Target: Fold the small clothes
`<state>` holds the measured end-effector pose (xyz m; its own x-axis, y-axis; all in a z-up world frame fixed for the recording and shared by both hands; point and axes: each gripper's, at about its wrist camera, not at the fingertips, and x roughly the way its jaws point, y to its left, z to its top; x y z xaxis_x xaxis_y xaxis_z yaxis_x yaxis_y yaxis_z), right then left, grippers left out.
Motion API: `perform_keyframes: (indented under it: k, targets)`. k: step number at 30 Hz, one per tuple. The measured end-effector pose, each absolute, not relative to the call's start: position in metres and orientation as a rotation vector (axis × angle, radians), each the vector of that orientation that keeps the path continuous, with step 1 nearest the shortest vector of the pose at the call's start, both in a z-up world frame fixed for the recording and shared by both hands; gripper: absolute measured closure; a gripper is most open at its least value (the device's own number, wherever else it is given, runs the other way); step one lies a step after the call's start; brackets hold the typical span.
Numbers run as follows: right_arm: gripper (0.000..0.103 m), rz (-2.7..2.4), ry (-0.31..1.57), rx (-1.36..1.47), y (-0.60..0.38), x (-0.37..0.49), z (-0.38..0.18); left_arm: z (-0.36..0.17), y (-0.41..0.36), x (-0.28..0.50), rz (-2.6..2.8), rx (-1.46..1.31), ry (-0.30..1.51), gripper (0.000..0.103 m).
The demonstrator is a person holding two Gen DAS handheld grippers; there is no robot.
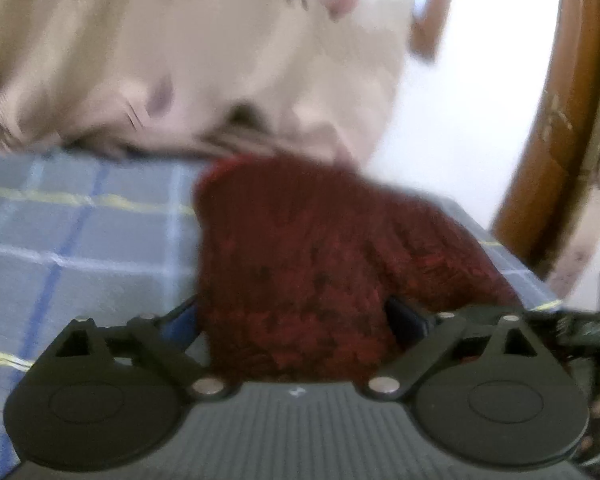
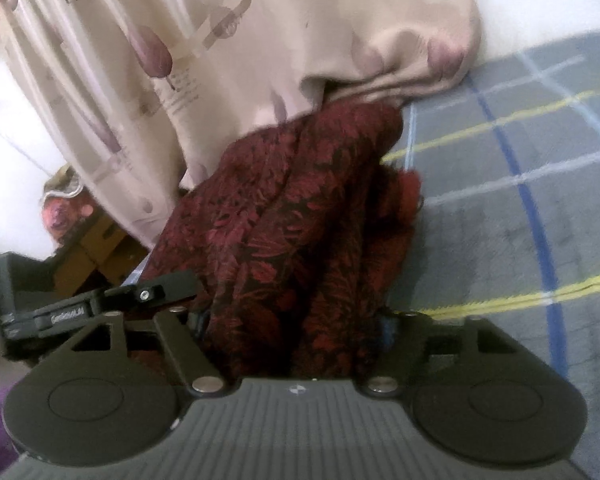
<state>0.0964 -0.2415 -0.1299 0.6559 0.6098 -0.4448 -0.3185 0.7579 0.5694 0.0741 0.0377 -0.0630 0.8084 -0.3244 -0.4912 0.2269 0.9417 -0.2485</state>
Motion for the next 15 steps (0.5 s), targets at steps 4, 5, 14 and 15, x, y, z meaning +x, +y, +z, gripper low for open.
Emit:
perform_keyframes:
  k: [4, 5, 14, 15]
  targets:
    - [0.016, 0.464, 0.539, 0.398, -0.241, 0.069, -0.101, -0.040, 0.033, 0.046, -0.136, -0.085, 0.433, 0.001]
    - [0.010, 0.430, 0.508, 0.374, -0.241, 0.060, -0.095, -0.035, 0.034, 0.041, -0.141, -0.092, 0.413, 0.001]
    - [0.002, 0.074, 0.348, 0.199, -0.247, -0.024, -0.093, -0.029, 0.043, 0.011, 0.033, -0.124, 0.419, 0.001]
    - [0.002, 0.047, 0.344, 0.202, -0.247, -0.030, -0.094, -0.030, 0.041, 0.006, 0.075, -0.108, 0.427, 0.001]
